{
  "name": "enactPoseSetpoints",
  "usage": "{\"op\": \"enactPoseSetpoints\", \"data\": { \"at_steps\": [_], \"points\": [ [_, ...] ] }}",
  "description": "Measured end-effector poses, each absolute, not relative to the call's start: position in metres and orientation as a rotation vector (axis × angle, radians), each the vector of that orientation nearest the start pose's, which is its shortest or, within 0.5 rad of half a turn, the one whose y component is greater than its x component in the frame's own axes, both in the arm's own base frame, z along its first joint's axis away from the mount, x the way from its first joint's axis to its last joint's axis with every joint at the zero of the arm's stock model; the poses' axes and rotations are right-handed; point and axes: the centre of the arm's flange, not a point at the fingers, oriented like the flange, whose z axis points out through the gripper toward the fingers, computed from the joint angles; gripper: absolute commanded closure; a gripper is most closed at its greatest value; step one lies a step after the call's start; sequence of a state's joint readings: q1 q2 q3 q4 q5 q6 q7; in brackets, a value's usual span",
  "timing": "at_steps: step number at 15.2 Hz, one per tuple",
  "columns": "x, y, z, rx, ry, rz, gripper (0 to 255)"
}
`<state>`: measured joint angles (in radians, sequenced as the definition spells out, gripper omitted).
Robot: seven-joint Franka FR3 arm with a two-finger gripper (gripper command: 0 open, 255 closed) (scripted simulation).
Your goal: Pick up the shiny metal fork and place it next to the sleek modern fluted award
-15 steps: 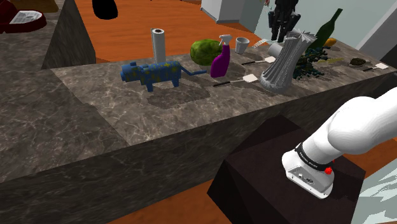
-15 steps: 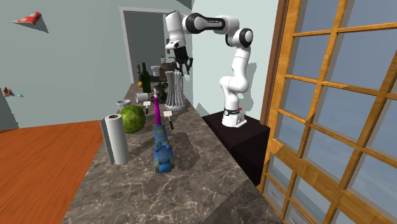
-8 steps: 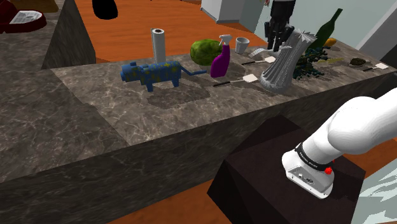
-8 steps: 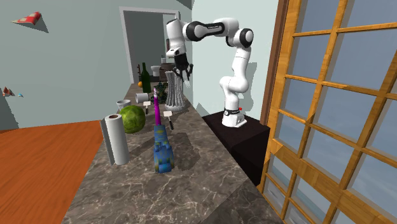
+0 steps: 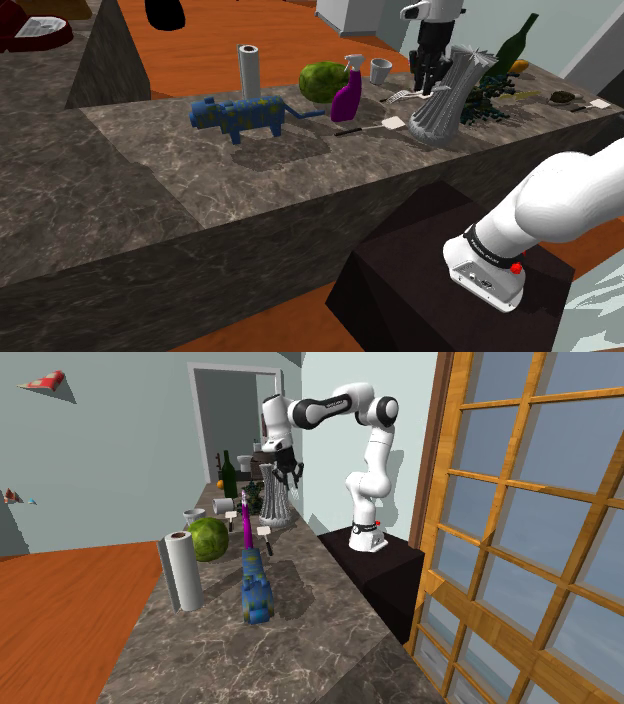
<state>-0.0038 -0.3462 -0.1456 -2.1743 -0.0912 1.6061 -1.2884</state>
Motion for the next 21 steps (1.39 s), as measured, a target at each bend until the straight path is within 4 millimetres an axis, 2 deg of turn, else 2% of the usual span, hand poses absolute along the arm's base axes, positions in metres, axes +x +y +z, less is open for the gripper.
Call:
{"op": "enactPoseSetpoints", "data": {
  "at_steps": [21],
  "points": [
    [0.42,-0.077,0.402,-2.513,-1.658,0.298,255]
  ]
}}
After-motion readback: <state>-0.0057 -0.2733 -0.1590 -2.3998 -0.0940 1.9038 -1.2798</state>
